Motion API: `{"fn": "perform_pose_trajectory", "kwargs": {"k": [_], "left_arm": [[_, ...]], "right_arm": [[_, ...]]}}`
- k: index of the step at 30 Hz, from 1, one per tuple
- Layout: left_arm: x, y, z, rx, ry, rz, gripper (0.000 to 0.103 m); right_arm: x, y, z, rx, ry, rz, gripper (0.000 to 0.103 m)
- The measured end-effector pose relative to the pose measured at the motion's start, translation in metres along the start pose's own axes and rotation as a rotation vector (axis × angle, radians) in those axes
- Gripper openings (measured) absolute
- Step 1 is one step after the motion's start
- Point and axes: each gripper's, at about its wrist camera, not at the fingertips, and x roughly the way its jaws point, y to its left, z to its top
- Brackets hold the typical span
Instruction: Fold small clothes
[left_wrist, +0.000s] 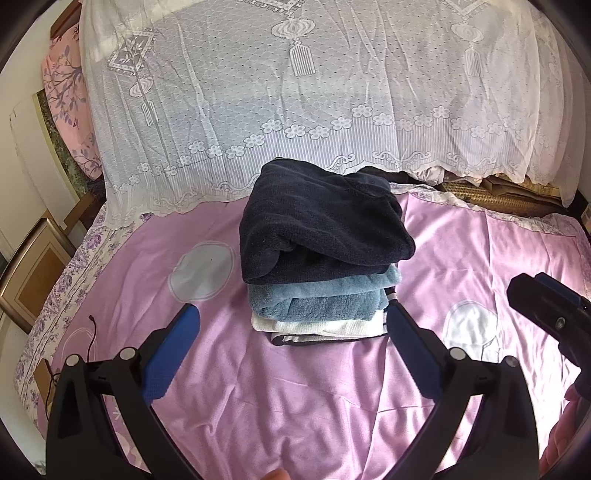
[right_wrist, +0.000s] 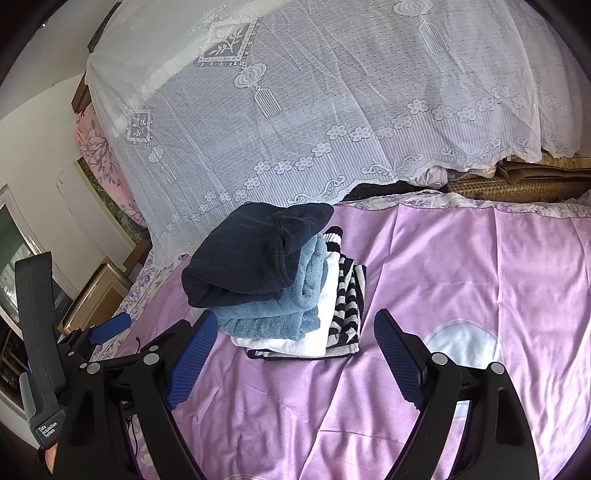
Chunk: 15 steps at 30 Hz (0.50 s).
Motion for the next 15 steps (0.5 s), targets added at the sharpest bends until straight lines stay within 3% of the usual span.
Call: {"fn": "perform_pose_trajectory", "kwargs": {"k": [8,15], "left_arm": [[-0.002,-0.02,-0.003,0.028,-0.001,-0.029,0.098],[0.005,-0.063,-0.028,0.087,0.038,-0.171,0.098]], "right_arm": [[-0.01,-0.017,-0.002,0.034,-0.012,-0.025,0.087],[-0.026,-0.052,-0.016,0.044,-0.016,-0.137,0.09]]}}
